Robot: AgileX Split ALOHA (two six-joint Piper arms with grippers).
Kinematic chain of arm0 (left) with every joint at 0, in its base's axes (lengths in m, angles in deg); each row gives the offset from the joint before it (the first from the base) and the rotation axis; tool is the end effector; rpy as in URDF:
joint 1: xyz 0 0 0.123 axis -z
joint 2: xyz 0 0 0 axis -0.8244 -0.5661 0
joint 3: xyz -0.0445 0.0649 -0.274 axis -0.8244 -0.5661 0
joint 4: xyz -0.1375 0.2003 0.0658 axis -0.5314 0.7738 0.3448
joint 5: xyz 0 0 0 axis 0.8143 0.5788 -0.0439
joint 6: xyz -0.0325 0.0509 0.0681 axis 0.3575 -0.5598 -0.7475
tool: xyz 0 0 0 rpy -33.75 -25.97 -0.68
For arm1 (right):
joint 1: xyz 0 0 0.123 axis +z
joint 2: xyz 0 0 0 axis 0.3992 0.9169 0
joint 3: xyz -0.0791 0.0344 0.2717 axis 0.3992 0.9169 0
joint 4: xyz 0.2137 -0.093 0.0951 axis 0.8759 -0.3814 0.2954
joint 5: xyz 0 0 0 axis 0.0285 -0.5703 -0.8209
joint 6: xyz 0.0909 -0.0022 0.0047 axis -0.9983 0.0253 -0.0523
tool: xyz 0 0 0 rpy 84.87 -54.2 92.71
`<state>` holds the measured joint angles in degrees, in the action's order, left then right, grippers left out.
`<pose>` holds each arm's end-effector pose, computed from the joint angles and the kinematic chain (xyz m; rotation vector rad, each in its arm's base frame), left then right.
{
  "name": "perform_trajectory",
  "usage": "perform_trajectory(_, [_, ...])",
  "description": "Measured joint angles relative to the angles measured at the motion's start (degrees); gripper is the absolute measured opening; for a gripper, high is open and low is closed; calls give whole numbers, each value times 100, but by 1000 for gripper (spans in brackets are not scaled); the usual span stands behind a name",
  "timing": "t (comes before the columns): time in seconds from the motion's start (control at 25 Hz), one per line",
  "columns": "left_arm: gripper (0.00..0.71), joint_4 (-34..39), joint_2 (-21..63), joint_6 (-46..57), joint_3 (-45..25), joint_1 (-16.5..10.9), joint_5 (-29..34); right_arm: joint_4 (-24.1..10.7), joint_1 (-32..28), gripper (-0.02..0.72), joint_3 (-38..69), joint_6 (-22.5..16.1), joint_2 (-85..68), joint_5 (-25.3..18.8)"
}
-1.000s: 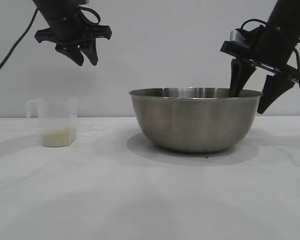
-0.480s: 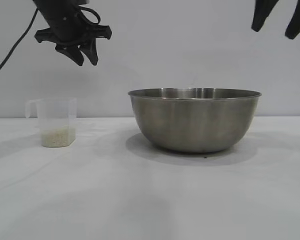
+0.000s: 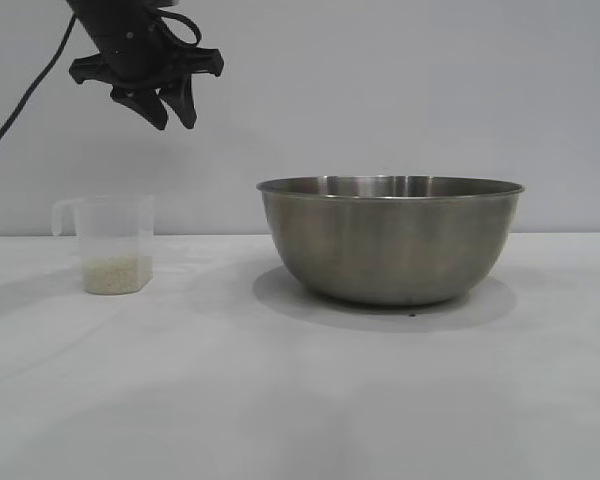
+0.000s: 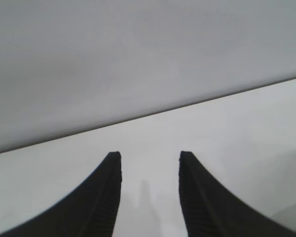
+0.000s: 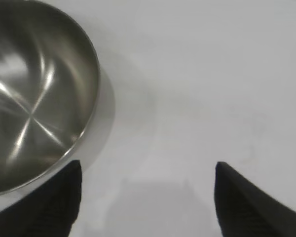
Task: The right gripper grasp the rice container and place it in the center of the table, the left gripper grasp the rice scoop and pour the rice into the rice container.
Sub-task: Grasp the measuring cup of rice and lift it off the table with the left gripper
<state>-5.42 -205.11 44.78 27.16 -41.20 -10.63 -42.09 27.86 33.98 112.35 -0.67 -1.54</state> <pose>0.4905 -0.1265 0.2274 0.2360 2.1872 -0.1799 0.2224 0.0293 0.2841 -0.3170 2.2857 0.1247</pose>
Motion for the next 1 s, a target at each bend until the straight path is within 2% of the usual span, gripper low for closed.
perform_trajectory(0.08, [230,-41,0,0,0,0,0,-34,0,477,267,5,-873,-342])
perform_trajectory(0.2, [230,-61,0,0,0,0,0,-106,0,477,488,-23,-1949,-1095])
perform_trajectory(0.4, [230,-61,0,0,0,0,0,-488,0,477,764,-535,-3007,-2371])
perform_trajectory(0.68, [230,-61,0,10,0,0,84,-686,0,477,1062,-1084,-3997,-3451])
perform_trajectory(0.88, [230,-61,0,10,0,0,128,-1071,0,477,1272,-1480,-4824,-3862])
perform_trajectory(1.0, [230,-61,0,10,0,0,128,-1239,0,477,1369,-1508,-5354,-3889])
